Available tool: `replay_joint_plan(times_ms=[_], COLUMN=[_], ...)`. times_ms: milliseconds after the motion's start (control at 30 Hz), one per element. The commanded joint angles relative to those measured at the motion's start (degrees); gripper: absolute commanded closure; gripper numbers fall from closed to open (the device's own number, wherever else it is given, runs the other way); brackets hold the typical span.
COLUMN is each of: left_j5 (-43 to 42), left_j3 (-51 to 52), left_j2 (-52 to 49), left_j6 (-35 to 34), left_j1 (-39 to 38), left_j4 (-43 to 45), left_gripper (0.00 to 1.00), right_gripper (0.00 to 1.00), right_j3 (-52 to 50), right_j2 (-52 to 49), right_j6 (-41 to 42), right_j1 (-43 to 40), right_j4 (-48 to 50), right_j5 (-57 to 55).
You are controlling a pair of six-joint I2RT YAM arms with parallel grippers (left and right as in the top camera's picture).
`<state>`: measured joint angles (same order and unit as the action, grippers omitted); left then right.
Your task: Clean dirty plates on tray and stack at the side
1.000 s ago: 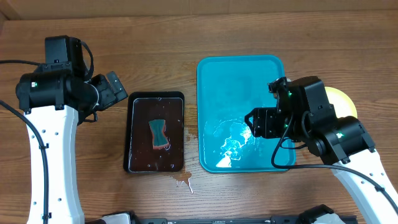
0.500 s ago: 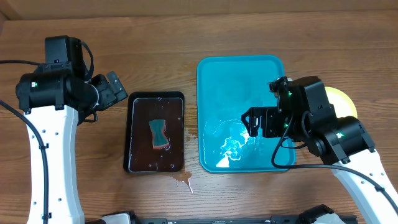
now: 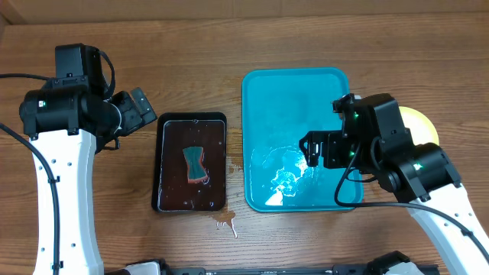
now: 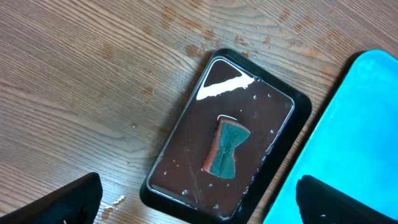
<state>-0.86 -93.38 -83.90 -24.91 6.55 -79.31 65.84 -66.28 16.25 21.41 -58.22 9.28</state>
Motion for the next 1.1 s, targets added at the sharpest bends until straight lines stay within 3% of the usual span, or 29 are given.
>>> replay_joint_plan(times_ms=[0, 133, 467, 733, 1067], left_j5=[-0.2, -0.2, -0.2, -0.2, -0.2], left_j3=[-0.9, -0.9, -0.9, -0.9, -0.9], left_j2=[-0.1, -0.1, -0.1, -0.1, -0.1], left_j6=[0.7, 0.7, 0.7, 0.7, 0.7], left_j1=[0.2, 0.2, 0.2, 0.2, 0.2], left_j4=[0.0, 0.0, 0.0, 0.0, 0.0], left_gripper=[0.00, 0.00, 0.00, 0.00, 0.00], right_gripper=[0.00, 0.00, 0.00, 0.00, 0.00], right_j3=[1.2, 0.2, -9.2, -20.2, -40.9], right_j2=[6.7, 15.3, 30.9, 40.8, 56.6], right_j6=[-0.2, -0.2, -0.3, -1.3, -1.3], right_j1=[-0.2, -1.4, -16.6, -16.6, -16.6], right_j4=[1.7, 5.6, 14.5, 19.2, 33.7], right_j5=[-10.8, -18.5, -14.3, -14.3, -14.3])
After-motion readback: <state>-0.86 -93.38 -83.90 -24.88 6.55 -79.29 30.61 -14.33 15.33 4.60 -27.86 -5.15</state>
